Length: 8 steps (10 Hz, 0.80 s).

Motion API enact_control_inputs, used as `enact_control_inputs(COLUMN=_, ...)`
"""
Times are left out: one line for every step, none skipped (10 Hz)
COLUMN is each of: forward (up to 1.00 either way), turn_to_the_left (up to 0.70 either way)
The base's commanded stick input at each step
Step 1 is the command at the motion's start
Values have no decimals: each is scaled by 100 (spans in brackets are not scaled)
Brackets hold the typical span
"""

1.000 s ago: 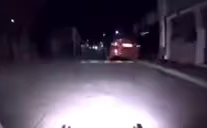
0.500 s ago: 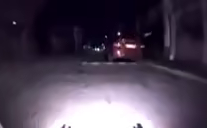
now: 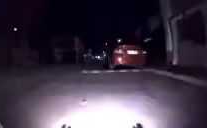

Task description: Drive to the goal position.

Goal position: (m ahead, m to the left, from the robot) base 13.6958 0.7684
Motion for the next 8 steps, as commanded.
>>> enact_control_inputs(forward=60, turn_to_the_left=0)
enact_control_inputs(forward=60, turn_to_the_left=0)
enact_control_inputs(forward=60, turn_to_the_left=0)
enact_control_inputs(forward=60, turn_to_the_left=0)
enact_control_inputs(forward=60, turn_to_the_left=0)
enact_control_inputs(forward=60, turn_to_the_left=0)
enact_control_inputs(forward=60, turn_to_the_left=0)
enact_control_inputs(forward=60, turn_to_the_left=0)
